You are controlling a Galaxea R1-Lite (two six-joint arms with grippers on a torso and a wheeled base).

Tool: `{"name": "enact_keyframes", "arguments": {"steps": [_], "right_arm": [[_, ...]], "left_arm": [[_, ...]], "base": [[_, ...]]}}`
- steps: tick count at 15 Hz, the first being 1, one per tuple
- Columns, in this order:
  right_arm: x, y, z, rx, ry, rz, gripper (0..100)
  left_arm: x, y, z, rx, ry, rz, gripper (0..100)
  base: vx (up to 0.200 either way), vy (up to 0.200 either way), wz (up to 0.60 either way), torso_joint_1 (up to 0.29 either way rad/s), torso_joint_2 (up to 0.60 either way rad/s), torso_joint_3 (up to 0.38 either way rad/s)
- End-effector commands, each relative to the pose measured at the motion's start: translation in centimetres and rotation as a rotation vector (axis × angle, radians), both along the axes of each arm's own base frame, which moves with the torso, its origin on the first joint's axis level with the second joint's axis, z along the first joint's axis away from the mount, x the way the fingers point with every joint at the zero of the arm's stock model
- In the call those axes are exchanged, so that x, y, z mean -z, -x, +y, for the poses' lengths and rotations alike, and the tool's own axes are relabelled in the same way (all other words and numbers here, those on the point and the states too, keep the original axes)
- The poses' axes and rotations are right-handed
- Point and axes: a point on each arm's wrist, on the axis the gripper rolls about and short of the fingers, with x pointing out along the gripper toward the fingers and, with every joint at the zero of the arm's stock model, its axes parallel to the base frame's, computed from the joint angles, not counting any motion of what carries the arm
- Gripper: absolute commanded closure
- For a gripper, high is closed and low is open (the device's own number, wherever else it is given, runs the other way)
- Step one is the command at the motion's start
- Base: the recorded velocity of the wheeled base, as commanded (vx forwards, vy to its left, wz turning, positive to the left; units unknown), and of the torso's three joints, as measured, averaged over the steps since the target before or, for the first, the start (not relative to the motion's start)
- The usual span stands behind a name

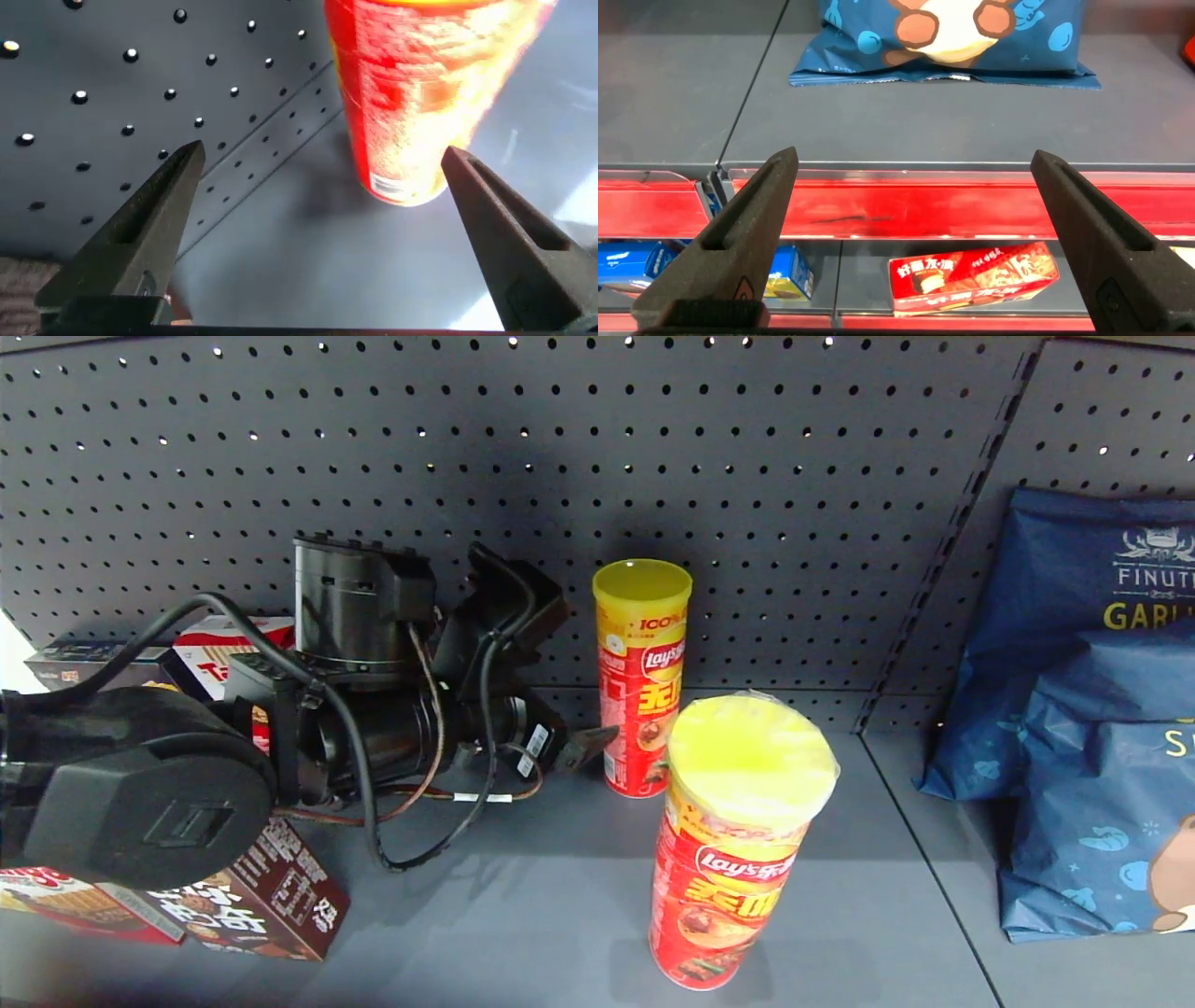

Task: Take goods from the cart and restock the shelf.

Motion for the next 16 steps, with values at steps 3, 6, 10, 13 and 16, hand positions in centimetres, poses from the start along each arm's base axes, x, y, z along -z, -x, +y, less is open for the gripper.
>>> {"name": "enact_keyframes", "arguments": {"steps": [3, 6, 10, 13, 16], "right_arm": [[0.0, 0.0, 0.0, 0.000, 0.001, 0.001, 0], [0.0, 0.0, 0.0, 0.000, 0.001, 0.001, 0], [0.0, 0.0, 0.0, 0.000, 0.001, 0.001, 0], [0.0, 0.0, 0.0, 0.000, 0.001, 0.001, 0], [0.0, 0.0, 0.0, 0.000, 0.001, 0.001, 0]], "left_arm": [[0.7, -1.2, -0.5, -0.022, -0.013, 0.012, 0], [0.7, -1.5, 0.2, -0.063, -0.018, 0.011, 0], [0.4, -1.8, 0.3, -0.097, -0.012, -0.002, 0], [0.1, -2.7, -0.3, -0.102, 0.001, -0.015, 0], [0.4, -3.2, -1.0, -0.098, 0.003, -0.006, 0]], "base": [[0.000, 0.000, 0.00, 0.000, 0.00, 0.000], [0.000, 0.000, 0.00, 0.000, 0.00, 0.000], [0.000, 0.000, 0.00, 0.000, 0.00, 0.000], [0.000, 0.000, 0.00, 0.000, 0.00, 0.000], [0.000, 0.000, 0.00, 0.000, 0.00, 0.000]]}}
